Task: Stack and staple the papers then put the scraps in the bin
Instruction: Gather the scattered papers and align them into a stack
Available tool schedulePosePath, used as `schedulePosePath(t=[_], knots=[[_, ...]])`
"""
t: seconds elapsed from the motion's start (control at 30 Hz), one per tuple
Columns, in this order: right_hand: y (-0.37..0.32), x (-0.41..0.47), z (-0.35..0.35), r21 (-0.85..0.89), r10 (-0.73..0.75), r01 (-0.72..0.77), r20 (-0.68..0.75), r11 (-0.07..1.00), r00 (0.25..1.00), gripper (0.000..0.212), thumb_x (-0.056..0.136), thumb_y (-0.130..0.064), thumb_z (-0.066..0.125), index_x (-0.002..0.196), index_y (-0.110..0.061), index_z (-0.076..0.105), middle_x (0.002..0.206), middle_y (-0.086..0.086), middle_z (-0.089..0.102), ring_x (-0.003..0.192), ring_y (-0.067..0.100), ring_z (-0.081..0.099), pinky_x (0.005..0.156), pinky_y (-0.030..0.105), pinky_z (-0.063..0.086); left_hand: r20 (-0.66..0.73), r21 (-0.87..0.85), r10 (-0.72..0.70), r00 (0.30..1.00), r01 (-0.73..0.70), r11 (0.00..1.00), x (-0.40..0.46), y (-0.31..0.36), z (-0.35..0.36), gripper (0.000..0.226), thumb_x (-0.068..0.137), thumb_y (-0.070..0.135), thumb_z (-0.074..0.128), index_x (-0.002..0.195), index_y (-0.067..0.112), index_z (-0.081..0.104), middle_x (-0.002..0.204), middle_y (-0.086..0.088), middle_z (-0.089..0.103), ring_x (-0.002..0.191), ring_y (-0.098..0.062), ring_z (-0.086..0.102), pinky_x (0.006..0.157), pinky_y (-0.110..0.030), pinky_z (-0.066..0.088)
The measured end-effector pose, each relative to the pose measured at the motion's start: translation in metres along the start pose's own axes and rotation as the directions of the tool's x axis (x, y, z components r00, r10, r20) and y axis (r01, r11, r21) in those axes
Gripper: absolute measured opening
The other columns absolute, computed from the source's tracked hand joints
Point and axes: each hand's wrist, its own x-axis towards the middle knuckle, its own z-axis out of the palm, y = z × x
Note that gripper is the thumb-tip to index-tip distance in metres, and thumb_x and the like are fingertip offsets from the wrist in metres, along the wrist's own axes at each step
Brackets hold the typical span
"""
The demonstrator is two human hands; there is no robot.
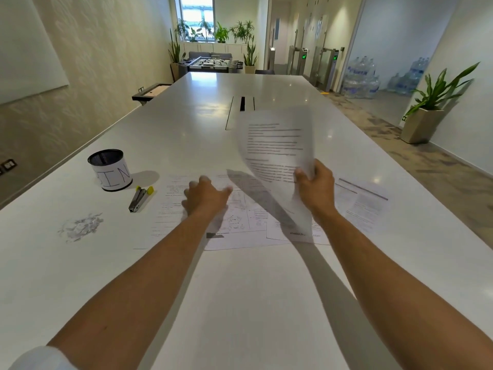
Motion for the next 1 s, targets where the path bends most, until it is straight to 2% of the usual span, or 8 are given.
schedulePosePath(t=[0.1,0.23,0.4,0.57,0.73,0.83,0.9,1.0], knots=[[0.012,0.008,-0.013,0.155,0.134,-0.134,0.012,0.979,0.991,0.025,0.091,-0.026,0.063,0.114,-0.016,0.063,0.106,0.000,0.071,0.095,0.022,0.068,0.080,0.041,0.059,0.095,0.201,-0.059,0.994,0.038,0.979,-0.006,-0.017,0.017,0.085,0.072,0.069,0.061,0.132,0.013,0.042,0.133,-0.016,0.045,0.124,-0.035,0.041,0.099,-0.047,0.036],[0.026,0.008,-0.022,0.254,0.190,-0.180,-0.013,0.950,0.982,0.021,0.093,-0.019,0.064,0.113,-0.014,0.063,0.101,-0.001,0.069,0.091,0.013,0.066,0.072,0.025,0.054,0.125,0.335,-0.031,0.992,-0.013,0.942,-0.006,-0.021,0.027,0.093,0.067,0.069,0.068,0.132,0.010,0.038,0.133,-0.019,0.043,0.123,-0.035,0.040,0.098,-0.045,0.038],[0.035,0.009,-0.029,0.425,0.313,-0.272,-0.028,0.863,0.949,0.030,0.095,-0.012,0.062,0.124,-0.010,0.060,0.108,0.001,0.066,0.090,0.007,0.064,0.087,0.029,0.052,0.122,0.269,-0.076,0.990,0.040,0.962,0.000,-0.012,0.029,0.094,0.063,0.052,0.082,0.130,0.005,0.038,0.127,-0.021,0.044,0.117,-0.035,0.045,0.091,-0.044,0.046],[0.038,0.019,-0.037,0.543,0.382,-0.316,-0.010,0.778,0.924,0.035,0.094,-0.007,0.062,0.129,-0.009,0.057,0.119,0.004,0.068,0.106,0.020,0.067,0.098,0.042,0.053,0.146,0.192,-0.169,0.975,0.140,0.971,0.006,-0.006,0.029,0.095,0.060,0.041,0.088,0.131,0.006,0.036,0.126,-0.021,0.041,0.116,-0.035,0.048,0.094,-0.044,0.049],[0.044,0.025,-0.038,0.590,0.412,-0.348,0.029,0.729,0.911,0.040,0.093,-0.005,0.062,0.133,-0.007,0.055,0.123,0.005,0.067,0.112,0.021,0.065,0.102,0.042,0.050,0.194,-0.071,-0.236,0.952,0.254,0.965,0.007,-0.006,0.027,0.098,0.067,0.017,0.087,0.142,0.012,0.024,0.131,-0.021,0.041,0.118,-0.038,0.050,0.086,-0.041,0.051],[0.056,0.024,-0.036,0.545,0.455,-0.426,0.090,0.722,0.886,0.041,0.092,-0.005,0.063,0.133,-0.003,0.054,0.126,0.008,0.065,0.114,0.024,0.064,0.104,0.043,0.048,0.176,-0.286,-0.196,0.965,0.241,0.928,0.008,-0.011,0.021,0.086,0.074,0.007,0.081,0.143,0.012,0.030,0.134,-0.016,0.049,0.117,-0.033,0.053,0.076,-0.034,0.049],[0.063,0.021,-0.034,0.510,0.496,-0.487,0.131,0.709,0.859,0.049,0.092,-0.005,0.064,0.138,-0.002,0.048,0.132,0.011,0.061,0.116,0.026,0.062,0.105,0.045,0.046,0.138,-0.371,-0.148,0.979,0.190,0.909,0.010,-0.011,0.010,0.062,0.078,0.009,0.077,0.132,0.009,0.047,0.128,-0.013,0.057,0.105,-0.027,0.058,0.066,-0.030,0.051],[0.071,0.017,-0.031,0.461,0.504,-0.530,0.190,0.712,0.843,0.041,0.094,0.001,0.057,0.135,0.000,0.051,0.126,0.012,0.063,0.111,0.029,0.063,0.104,0.047,0.047,0.030,-0.351,-0.008,1.000,0.018,0.936,0.020,-0.006,-0.015,0.031,0.081,0.013,0.073,0.110,0.009,0.065,0.111,-0.012,0.068,0.088,-0.023,0.061,0.074,-0.030,0.051]])
